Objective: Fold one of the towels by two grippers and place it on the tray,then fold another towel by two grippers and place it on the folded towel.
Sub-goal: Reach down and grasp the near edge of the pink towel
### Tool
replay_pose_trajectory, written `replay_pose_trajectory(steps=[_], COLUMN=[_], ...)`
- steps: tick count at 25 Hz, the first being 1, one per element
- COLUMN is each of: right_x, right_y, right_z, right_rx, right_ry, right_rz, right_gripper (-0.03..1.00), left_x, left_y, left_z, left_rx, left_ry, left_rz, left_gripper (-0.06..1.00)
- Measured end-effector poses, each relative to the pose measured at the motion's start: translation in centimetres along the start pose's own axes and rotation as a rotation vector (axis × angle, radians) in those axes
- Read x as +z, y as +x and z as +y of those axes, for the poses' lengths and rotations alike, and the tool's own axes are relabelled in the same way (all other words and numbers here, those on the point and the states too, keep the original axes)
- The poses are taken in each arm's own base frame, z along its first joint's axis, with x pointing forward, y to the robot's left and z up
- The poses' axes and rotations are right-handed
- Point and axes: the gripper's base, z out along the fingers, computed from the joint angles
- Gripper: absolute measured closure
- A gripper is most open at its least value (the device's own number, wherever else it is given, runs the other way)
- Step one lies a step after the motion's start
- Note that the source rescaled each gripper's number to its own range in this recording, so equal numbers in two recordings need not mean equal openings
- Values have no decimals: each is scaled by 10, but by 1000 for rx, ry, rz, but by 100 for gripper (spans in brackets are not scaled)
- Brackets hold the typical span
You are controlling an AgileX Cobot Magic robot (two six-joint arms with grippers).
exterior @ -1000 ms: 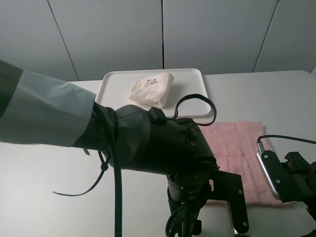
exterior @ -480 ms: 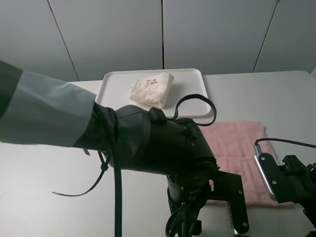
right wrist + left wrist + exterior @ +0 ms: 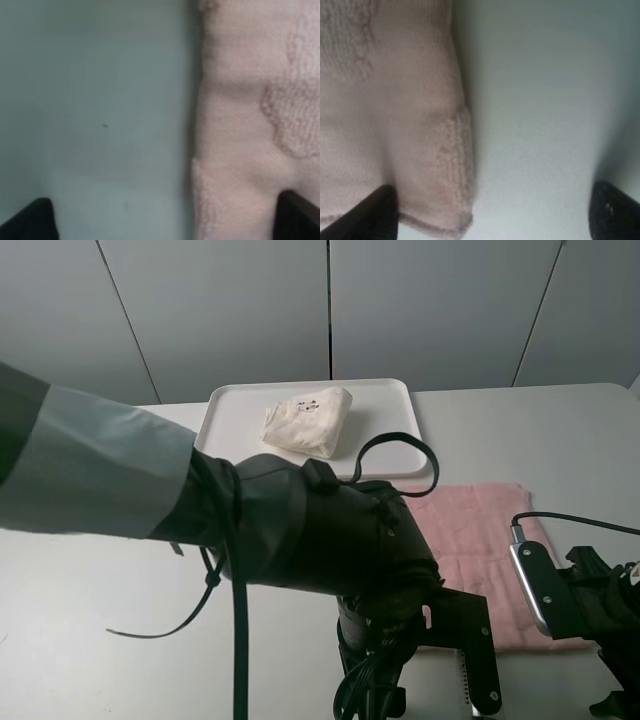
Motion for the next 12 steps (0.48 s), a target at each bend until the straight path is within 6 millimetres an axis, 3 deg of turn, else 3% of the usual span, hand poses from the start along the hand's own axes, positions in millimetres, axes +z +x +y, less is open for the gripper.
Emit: replay_pose_trajectory(steps=[7,12], right_x=[0,0], right_y=[0,0], right_z=[-3,-6], right_rx=[-8,-31], right_ry=[13,35], right_rz=[2,9], right_gripper=[59,88], left_x=[0,0], left_y=[0,0], left_z=[0,0], left_rx=[0,0], left_ry=[0,0], left_rz=[1,1], left_gripper=[-4,-4])
